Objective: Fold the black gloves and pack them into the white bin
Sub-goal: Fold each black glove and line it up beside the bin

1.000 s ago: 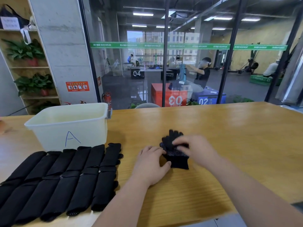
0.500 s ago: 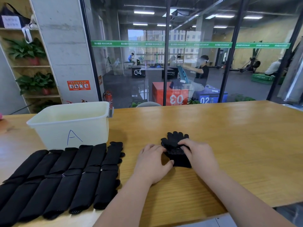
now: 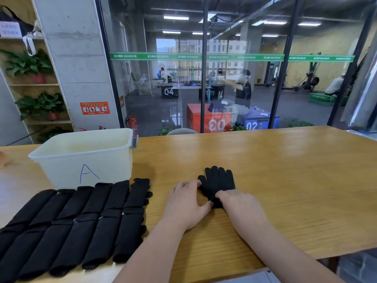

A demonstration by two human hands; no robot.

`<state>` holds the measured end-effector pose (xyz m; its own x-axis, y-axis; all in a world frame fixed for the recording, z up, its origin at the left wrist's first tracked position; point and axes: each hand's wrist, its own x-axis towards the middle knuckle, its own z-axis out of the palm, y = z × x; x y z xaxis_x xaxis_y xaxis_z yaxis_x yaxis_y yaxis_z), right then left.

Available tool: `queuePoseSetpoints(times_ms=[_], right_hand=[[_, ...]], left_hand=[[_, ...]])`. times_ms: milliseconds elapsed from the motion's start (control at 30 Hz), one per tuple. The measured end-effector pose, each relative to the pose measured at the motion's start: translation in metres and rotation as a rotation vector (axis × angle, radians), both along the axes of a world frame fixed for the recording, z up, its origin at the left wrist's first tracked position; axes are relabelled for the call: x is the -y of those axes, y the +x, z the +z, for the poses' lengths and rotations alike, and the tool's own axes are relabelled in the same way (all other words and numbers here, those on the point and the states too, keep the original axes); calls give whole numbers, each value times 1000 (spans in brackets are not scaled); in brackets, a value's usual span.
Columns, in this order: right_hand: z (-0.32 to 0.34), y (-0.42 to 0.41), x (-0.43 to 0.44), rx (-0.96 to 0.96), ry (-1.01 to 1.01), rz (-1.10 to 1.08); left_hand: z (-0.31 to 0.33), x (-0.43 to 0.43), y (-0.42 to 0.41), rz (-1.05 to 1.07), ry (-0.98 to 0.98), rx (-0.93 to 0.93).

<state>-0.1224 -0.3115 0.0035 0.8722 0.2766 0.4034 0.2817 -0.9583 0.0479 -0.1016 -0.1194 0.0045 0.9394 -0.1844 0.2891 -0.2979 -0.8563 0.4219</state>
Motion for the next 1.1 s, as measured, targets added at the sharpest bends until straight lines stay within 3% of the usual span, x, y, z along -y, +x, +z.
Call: queuePoseSetpoints(times_ms=[200,567,667,800,900,1000,1100], right_hand=[[-9,4,3,106,-28,32],[-8,-3,1,242,176,70],[0,6,0,71,196,-6],[19,30,10,-274,68,-95],[32,50,12,-328,90,-106],[35,65,7,-514,90,-80],[36,77,-1,-456,47,-129]], left_hand=[[-3,-1,3,-15,42,7],[-11,-1,10,-29,105,21],[-12,0,12,-1,167,-19],[-11,1,14,25,172,-79],[-10,1,14,28,166,-88],[-9,1,14,27,153,-93],[-8,0,14,18,146,-101]])
